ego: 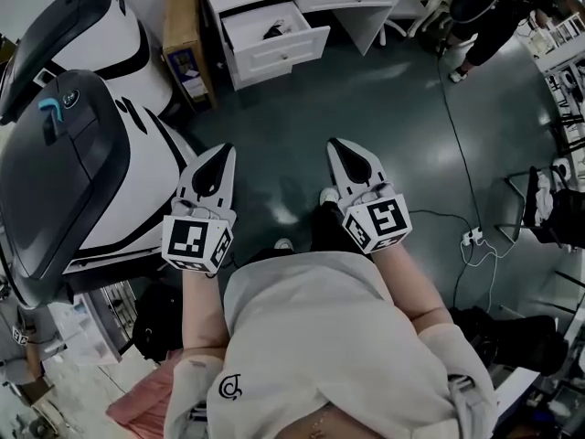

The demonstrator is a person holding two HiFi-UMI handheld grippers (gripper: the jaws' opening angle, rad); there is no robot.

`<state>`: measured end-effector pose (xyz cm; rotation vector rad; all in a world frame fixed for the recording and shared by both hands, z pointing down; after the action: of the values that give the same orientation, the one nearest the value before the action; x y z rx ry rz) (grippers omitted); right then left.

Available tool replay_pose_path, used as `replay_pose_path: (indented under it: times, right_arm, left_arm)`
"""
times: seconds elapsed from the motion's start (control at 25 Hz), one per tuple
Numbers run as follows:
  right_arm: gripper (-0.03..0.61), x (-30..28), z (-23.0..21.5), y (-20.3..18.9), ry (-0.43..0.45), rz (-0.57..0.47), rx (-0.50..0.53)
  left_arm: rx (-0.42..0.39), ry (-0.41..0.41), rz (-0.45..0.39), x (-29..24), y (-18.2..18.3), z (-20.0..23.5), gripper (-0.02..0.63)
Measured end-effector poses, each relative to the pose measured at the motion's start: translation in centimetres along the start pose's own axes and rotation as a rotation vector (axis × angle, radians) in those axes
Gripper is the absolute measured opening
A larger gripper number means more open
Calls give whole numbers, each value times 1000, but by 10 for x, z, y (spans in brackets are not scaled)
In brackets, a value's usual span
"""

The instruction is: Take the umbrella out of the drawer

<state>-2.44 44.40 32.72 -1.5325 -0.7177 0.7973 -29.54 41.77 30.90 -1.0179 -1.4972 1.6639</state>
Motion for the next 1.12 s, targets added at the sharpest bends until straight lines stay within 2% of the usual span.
replay_pose_path:
  times: [0.24,0.36,0.72,0.88,1.12]
  right_arm:
    - [6,-27,-54,-13,7,15,-27]
    - [6,-56,-94,-13,57,15,-7]
    - [6,-146,-248,4,152,13,28]
    - [6,-178,-311,3,196,20,14]
    - [6,-220,-371,-6,235,50,-18]
  left_arm:
    - [-13,23,26,-48,-6,-5,14]
    - [-19,67,29,-87,-6,-5,14]
    - [-30,123,61,-239,9,-20,14]
    - [-27,151,83,-311,11,-30,14]
    - [-29,186,105,-390,10,-33,14]
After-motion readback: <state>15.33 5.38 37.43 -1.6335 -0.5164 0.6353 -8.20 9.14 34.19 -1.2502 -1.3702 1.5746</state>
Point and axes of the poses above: the fingertips, and each gripper's own axes: x backward along the fingers, z to its left, y out of its top, the point moved 9 cm from there along x, backward along the fingers, and after that the axes turned 10 degrees about y, right-handed, at the moved point
